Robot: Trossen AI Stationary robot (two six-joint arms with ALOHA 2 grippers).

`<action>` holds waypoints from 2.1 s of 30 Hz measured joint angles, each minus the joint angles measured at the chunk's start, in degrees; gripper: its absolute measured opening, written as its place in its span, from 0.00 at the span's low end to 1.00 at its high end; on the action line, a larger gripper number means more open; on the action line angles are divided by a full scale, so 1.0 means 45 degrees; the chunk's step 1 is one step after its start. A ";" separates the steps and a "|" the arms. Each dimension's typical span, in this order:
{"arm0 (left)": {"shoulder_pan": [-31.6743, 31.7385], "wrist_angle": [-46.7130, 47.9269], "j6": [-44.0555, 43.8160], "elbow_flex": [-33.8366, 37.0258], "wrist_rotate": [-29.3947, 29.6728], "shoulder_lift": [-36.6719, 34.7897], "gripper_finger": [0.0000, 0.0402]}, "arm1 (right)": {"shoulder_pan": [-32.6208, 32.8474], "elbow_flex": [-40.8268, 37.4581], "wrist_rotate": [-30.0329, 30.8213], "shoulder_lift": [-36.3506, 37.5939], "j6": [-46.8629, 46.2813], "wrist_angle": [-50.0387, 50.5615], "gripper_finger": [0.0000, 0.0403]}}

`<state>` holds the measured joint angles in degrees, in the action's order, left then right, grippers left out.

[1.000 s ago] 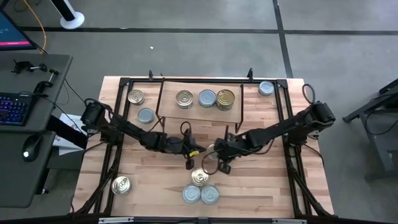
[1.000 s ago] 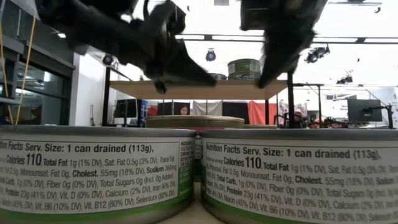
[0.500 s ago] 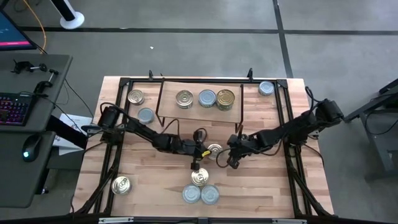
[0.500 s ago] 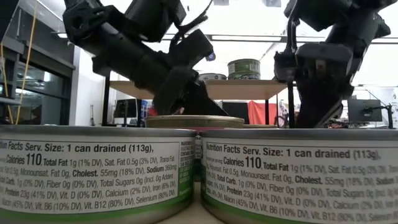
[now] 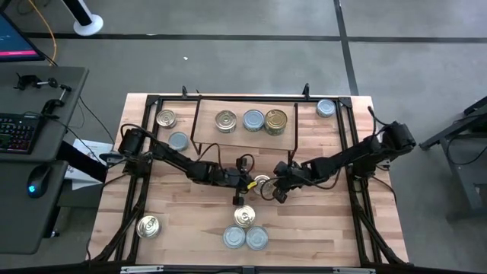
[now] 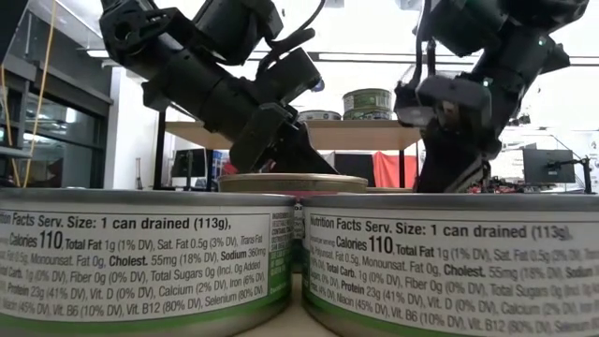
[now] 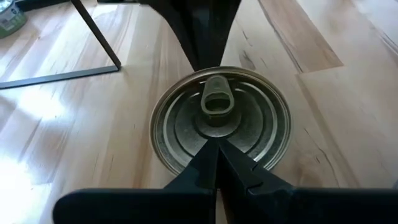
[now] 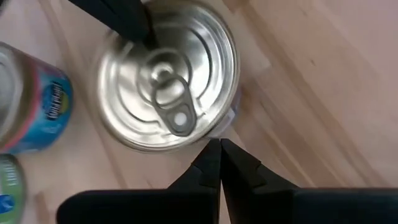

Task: Stack canned seafood by type on shelf
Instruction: Stack the blue-pink tuna can on top of the blue-pink tuna can on the shelf

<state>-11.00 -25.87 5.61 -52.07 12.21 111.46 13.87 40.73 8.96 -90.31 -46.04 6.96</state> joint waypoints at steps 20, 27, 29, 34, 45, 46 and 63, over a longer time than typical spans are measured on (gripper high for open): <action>-0.0322 0.2720 -0.0098 0.0039 0.0033 -0.1111 0.00 | 0.0622 0.2153 -0.0663 0.0162 0.1574 -0.0042 0.00; -0.0332 0.2902 -0.0186 0.0063 0.0122 -0.2115 0.00 | 0.0573 0.2284 -0.0227 0.0162 0.2002 0.1936 0.00; -0.0301 0.2781 -0.0182 0.0036 0.0101 -0.2356 0.00 | 0.0490 0.2005 -0.0236 0.0153 0.2177 0.2026 0.00; 0.0145 0.1969 -0.0173 0.0808 -0.1510 -0.2550 0.00 | 0.0413 0.1500 -0.0219 0.0143 0.3986 0.1311 0.00; 0.0561 -0.0660 -0.0512 0.2310 -0.1610 -0.2339 0.00 | 0.0393 0.1394 -0.0688 0.0000 0.5110 0.0482 0.00; 0.0561 -0.0628 -0.0475 0.2322 -0.1640 -0.2334 0.00 | 0.0371 0.1394 -0.0680 -0.0082 0.5110 0.0434 0.00; -0.0003 -0.0097 -0.0190 0.2278 -0.1847 -0.2229 0.00 | -0.0169 0.1433 -0.0157 -0.1349 0.5160 -0.0160 0.00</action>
<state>-11.01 -26.30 4.75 -41.82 3.90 101.43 13.11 47.18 8.26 -96.38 -22.82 6.24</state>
